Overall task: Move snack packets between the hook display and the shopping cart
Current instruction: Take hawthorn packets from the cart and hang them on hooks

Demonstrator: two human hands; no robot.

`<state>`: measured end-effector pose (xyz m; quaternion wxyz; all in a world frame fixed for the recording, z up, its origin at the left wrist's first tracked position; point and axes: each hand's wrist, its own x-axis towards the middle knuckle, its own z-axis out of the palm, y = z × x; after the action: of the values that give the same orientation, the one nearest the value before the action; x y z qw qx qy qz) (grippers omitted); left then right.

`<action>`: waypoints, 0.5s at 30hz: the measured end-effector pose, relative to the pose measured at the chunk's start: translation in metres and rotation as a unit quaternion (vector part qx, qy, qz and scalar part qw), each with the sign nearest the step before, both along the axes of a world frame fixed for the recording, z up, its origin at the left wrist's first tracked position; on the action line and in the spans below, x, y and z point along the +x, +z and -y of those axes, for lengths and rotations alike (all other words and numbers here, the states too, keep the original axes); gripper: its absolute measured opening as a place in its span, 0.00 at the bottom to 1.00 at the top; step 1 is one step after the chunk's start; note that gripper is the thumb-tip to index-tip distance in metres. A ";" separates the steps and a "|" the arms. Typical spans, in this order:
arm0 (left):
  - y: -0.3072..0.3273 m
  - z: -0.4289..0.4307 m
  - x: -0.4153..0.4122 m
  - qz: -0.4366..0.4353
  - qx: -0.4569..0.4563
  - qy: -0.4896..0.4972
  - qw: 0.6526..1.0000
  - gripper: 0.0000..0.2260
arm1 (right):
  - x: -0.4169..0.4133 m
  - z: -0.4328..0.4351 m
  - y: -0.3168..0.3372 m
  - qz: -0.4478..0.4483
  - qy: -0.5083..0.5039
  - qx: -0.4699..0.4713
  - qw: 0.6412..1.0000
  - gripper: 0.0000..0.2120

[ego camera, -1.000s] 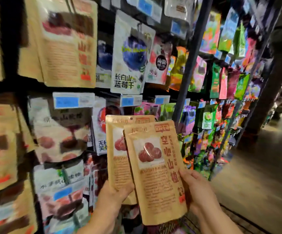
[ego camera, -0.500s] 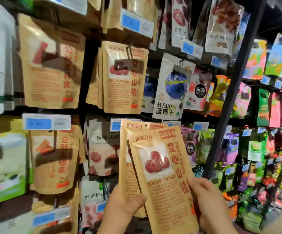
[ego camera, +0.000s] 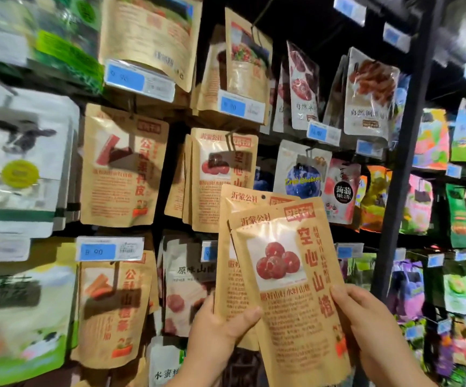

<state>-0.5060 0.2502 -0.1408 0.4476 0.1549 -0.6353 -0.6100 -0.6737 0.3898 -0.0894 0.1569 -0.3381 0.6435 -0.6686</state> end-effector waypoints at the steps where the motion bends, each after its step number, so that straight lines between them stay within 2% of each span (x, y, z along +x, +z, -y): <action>1: 0.005 0.001 -0.002 -0.011 0.006 0.006 1.000 0.31 | -0.001 0.004 0.004 0.000 -0.007 -0.011 1.000 0.13; 7: 0.031 0.013 -0.007 -0.060 0.041 0.024 0.997 0.26 | -0.011 0.026 0.020 0.005 -0.024 -0.056 0.998 0.12; 15: 0.063 0.043 -0.008 -0.092 0.027 0.034 0.995 0.25 | -0.018 0.041 0.043 0.019 -0.044 -0.076 0.996 0.12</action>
<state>-0.5140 0.2068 -0.0780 0.5199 0.1318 -0.5691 -0.6233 -0.6914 0.3492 -0.0459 0.1130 -0.3077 0.6021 -0.7280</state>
